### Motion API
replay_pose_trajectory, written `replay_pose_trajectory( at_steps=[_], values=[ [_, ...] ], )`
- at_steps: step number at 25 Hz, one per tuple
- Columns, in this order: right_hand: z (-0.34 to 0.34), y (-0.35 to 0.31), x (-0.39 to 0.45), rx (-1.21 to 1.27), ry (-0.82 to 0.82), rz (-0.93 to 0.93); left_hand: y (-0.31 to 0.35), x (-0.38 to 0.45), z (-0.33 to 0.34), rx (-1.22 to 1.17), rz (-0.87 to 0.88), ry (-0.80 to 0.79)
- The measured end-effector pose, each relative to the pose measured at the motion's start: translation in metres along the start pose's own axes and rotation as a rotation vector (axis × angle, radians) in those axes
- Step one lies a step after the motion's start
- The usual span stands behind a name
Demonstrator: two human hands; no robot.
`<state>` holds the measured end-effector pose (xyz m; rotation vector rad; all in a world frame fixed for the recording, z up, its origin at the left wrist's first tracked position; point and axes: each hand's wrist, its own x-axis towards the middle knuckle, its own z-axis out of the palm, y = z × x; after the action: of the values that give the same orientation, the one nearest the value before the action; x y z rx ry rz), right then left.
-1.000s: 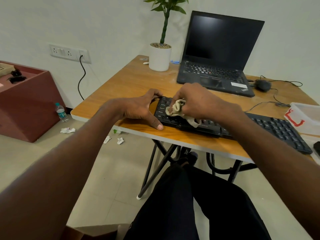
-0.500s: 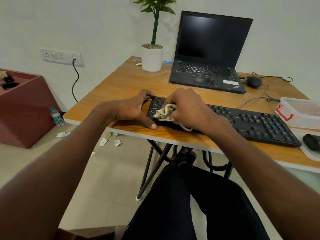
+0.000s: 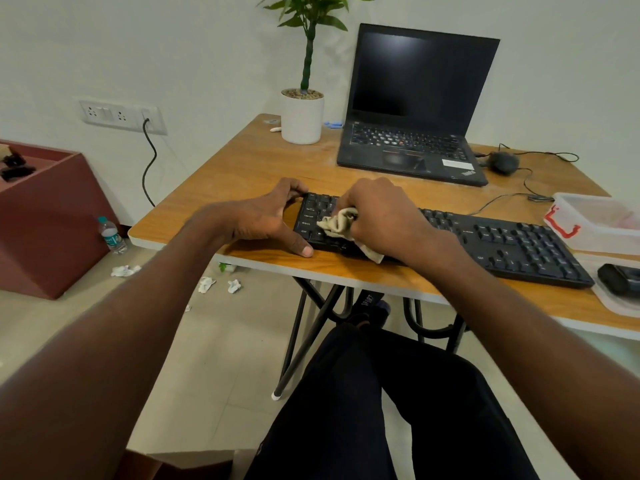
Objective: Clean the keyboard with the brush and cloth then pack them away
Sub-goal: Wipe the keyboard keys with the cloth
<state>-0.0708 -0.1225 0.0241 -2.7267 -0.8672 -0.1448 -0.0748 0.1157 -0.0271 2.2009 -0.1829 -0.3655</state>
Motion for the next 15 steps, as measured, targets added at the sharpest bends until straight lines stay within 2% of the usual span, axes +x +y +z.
replay_pose_trajectory(
  at_steps=[4, 8, 11, 15],
  values=[
    [-0.014, 0.013, -0.008, -0.099, -0.036, 0.025, 0.000, 0.001, 0.000, -0.016, 0.004, 0.002],
    [0.000, -0.008, -0.021, 0.097, -0.011, -0.078, 0.000, 0.001, 0.000, -0.005, -0.011, 0.020],
    [-0.005, 0.007, -0.042, 0.090, -0.022, -0.103, -0.001, 0.002, 0.000, -0.009, -0.007, 0.013],
    [-0.021, 0.037, -0.048, -0.086, -0.011, 0.075, -0.001, 0.001, 0.000, -0.017, -0.002, 0.009]
  ],
)
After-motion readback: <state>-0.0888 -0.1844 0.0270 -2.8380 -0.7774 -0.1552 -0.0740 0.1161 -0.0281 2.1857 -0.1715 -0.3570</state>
